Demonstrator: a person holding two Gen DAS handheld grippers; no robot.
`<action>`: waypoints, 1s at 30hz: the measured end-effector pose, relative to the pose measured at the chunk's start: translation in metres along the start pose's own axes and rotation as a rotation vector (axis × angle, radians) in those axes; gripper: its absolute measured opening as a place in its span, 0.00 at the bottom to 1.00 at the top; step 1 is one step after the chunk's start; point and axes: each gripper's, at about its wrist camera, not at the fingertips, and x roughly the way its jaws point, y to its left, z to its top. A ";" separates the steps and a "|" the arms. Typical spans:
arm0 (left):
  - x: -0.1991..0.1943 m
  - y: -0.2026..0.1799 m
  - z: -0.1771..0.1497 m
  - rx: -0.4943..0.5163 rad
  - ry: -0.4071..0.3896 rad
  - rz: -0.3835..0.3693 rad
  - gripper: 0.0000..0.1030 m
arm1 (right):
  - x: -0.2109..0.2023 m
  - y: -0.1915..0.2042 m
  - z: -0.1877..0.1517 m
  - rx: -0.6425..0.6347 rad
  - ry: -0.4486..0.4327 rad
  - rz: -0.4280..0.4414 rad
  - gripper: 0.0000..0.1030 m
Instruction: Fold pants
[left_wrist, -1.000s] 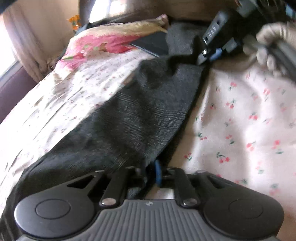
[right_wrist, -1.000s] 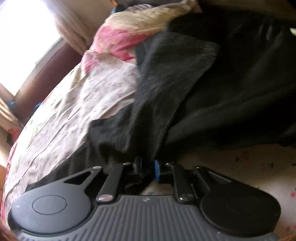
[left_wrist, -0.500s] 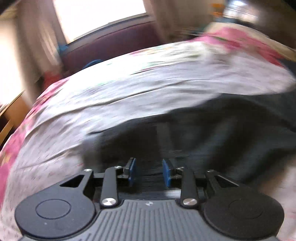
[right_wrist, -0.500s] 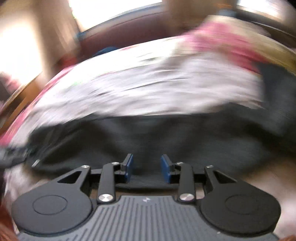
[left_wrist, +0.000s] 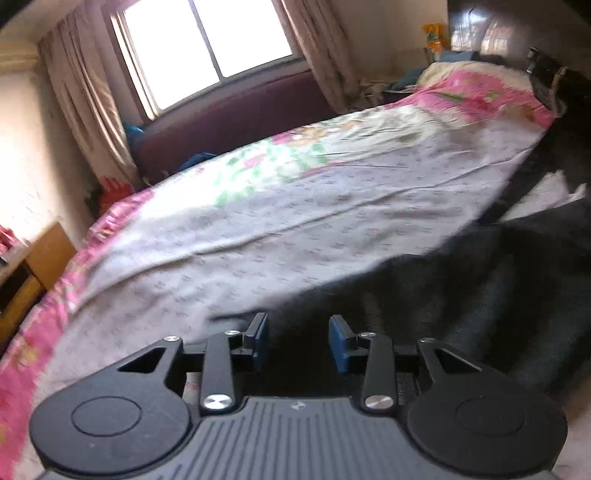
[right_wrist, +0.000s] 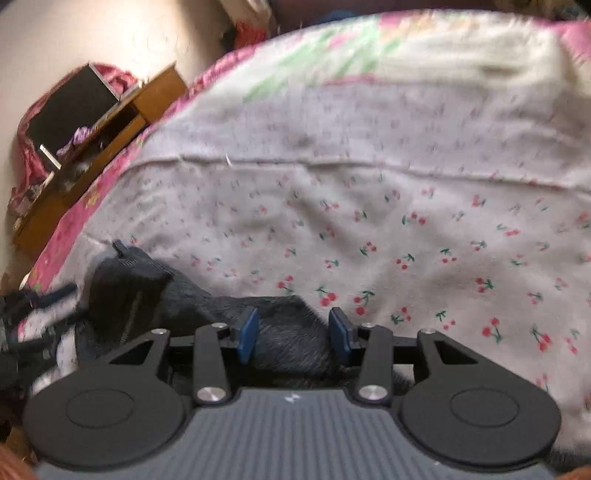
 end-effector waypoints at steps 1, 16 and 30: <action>0.003 0.008 0.000 -0.015 0.003 0.015 0.51 | 0.003 -0.007 0.001 0.004 0.023 0.029 0.42; 0.038 0.063 -0.030 -0.283 0.121 0.004 0.78 | 0.024 -0.005 0.008 -0.047 0.154 0.285 0.41; 0.043 0.074 -0.048 -0.336 0.178 -0.103 0.68 | 0.034 -0.014 0.013 0.208 -0.038 0.155 0.01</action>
